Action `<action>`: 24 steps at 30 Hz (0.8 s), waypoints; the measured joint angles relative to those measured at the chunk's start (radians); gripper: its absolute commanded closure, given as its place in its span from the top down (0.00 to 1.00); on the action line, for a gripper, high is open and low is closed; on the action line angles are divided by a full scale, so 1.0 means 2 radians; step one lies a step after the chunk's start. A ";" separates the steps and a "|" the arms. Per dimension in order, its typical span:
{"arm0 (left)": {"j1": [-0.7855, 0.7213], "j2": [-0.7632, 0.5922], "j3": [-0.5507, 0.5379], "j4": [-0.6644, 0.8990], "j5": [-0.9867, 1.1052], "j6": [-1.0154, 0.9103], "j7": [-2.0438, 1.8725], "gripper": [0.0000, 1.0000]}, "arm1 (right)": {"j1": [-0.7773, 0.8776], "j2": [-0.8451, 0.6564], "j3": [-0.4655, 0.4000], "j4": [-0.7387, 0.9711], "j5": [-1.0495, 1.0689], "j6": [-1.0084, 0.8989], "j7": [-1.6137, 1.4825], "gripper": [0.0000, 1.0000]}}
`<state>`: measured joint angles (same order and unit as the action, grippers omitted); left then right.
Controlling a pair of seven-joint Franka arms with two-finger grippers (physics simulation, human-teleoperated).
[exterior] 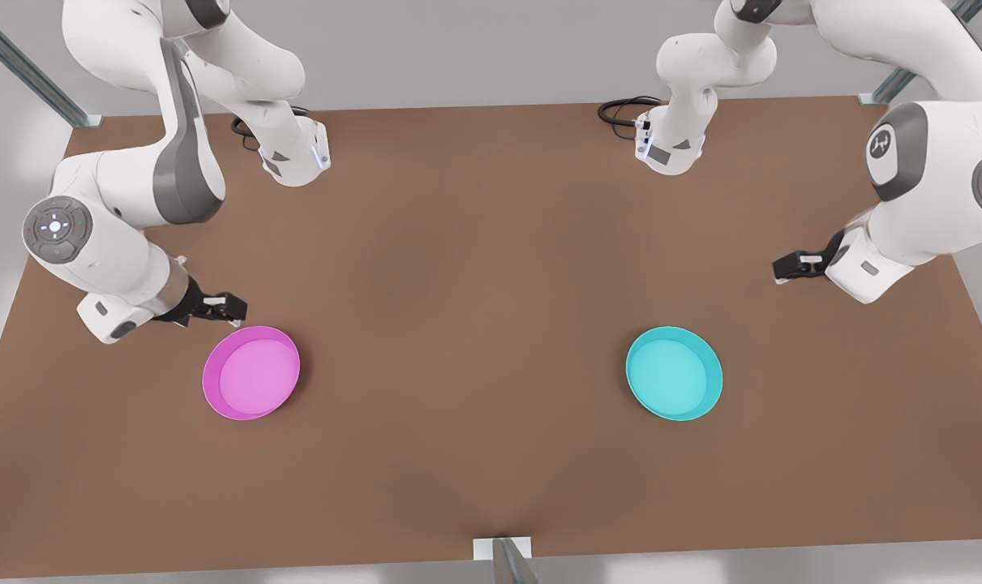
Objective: Flip the blue plate over with the left arm, and stack the pink plate on top of the blue plate with the right arm
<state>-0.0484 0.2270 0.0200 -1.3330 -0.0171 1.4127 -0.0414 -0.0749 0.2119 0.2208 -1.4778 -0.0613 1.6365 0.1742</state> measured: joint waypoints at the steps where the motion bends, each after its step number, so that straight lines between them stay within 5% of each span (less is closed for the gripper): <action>1: 0.000 0.004 0.000 0.000 0.003 0.000 0.000 1.00 | 0.001 0.000 0.000 0.002 -0.001 0.000 0.000 1.00; 8: 0.126 0.249 -0.008 -0.002 -0.131 0.165 0.150 1.00 | -0.002 0.001 0.000 0.003 -0.001 0.001 0.002 1.00; 11: 0.123 0.253 -0.025 -0.064 -0.189 0.269 0.151 1.00 | -0.003 0.001 0.000 0.003 -0.001 0.000 0.002 1.00; 24: 0.129 0.306 -0.042 -0.068 -0.255 0.274 0.191 1.00 | 0.001 0.009 0.000 0.002 0.003 -0.008 0.004 1.00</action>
<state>0.2086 0.8384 -0.0644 -1.4695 -0.5262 1.9604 0.3405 -0.0719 0.2302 0.2209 -1.4742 -0.0552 1.6199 0.1825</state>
